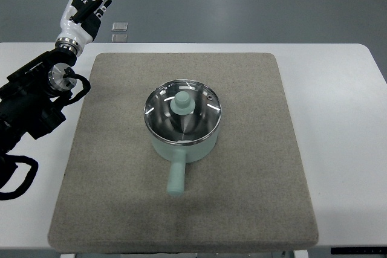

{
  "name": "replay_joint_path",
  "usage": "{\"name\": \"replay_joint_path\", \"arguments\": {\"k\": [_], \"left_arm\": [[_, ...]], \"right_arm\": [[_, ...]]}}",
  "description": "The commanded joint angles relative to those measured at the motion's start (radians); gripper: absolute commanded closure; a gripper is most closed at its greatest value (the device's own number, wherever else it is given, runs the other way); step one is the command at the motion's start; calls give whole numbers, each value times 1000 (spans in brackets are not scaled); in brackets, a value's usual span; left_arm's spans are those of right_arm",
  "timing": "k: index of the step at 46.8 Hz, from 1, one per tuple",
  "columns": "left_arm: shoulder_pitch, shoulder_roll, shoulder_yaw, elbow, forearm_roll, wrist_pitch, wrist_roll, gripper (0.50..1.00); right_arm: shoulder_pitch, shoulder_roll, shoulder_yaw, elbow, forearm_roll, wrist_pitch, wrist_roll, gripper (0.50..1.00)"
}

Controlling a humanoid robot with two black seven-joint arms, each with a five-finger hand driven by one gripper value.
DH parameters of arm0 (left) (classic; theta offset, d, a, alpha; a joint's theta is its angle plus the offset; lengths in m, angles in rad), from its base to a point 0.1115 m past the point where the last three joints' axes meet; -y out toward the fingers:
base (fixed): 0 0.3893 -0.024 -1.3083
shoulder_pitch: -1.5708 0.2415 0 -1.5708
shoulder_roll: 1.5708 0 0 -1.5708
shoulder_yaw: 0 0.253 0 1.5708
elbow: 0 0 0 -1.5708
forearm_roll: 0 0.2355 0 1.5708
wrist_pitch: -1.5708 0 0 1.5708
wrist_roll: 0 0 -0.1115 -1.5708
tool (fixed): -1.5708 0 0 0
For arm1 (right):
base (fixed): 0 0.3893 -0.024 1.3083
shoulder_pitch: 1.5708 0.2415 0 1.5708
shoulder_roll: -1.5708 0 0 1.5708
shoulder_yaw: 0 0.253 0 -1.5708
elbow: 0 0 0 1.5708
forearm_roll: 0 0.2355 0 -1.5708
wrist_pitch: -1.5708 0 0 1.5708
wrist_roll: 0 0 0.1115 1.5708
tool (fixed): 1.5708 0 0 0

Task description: Place lid left of pot with left hand

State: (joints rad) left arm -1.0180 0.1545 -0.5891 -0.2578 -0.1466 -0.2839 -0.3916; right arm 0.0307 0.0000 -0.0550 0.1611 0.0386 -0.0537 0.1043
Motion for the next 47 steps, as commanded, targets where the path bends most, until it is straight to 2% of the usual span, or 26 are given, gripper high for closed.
{"name": "replay_joint_path", "arguments": {"k": [1,14,35,40,47], "left_arm": [[-1,-1,0,0,1,5,0,501],[-31,16,35,0,4,14,2,501],[-181,19,503,-6,33,-5,7,501],[-220,57,572,-63,80,-21,7,501],[-281,143,601,-210,223,-28,7,501]], "right_arm": [[0,0,0,0,0,0,0,576],[0,0,0,0,0,0,0,576],[0,0,0,0,1,0,0,576],[0,0,0,0,1,0,0,576],[0,0,0,0,0,0,0,576]]}}
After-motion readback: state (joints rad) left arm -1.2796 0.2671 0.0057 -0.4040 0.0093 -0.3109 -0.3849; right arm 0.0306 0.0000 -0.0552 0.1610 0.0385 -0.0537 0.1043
